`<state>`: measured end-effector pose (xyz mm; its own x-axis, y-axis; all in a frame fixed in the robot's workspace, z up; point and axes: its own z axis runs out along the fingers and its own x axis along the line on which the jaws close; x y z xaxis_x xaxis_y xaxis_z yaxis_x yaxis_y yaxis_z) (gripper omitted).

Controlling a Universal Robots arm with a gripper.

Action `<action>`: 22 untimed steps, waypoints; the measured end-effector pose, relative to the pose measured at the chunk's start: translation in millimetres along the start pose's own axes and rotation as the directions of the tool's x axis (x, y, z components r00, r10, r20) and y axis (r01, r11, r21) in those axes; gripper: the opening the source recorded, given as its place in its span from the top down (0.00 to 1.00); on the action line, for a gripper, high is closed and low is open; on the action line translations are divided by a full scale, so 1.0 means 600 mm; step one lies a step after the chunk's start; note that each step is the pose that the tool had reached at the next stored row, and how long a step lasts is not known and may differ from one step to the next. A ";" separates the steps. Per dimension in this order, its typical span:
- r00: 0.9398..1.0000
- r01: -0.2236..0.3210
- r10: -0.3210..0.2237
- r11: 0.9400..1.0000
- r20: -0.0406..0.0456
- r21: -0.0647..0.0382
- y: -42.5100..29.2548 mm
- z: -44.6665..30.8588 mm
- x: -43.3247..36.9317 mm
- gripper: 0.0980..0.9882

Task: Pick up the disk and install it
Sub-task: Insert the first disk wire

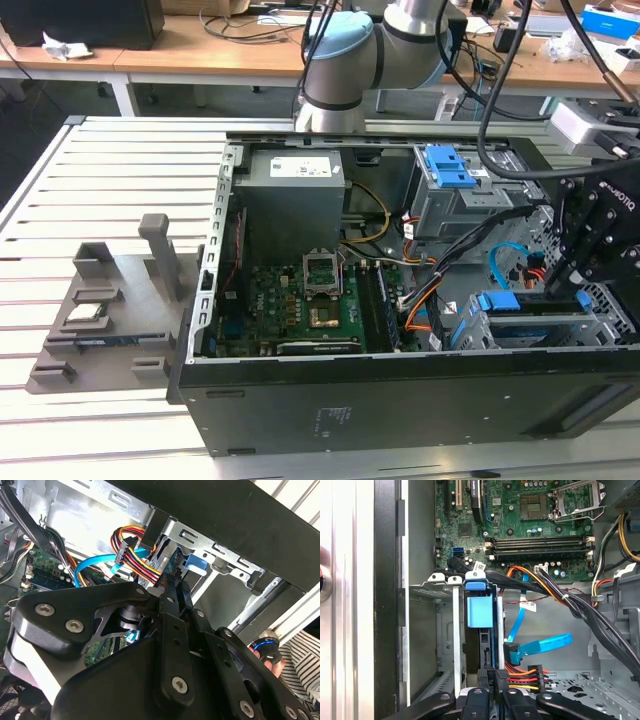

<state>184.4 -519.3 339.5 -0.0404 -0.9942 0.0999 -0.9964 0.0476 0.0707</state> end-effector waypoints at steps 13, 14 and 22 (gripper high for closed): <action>1.000 0.000 0.000 1.000 -0.001 0.000 0.001 0.008 -0.001 0.92; 1.000 0.000 0.000 1.000 -0.001 0.000 0.001 0.012 -0.001 0.92; 1.000 0.000 0.000 1.000 -0.001 0.000 0.001 0.011 -0.001 0.84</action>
<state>183.1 -519.4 333.0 -0.0404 -0.9941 0.1005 -0.9964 0.0476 0.0707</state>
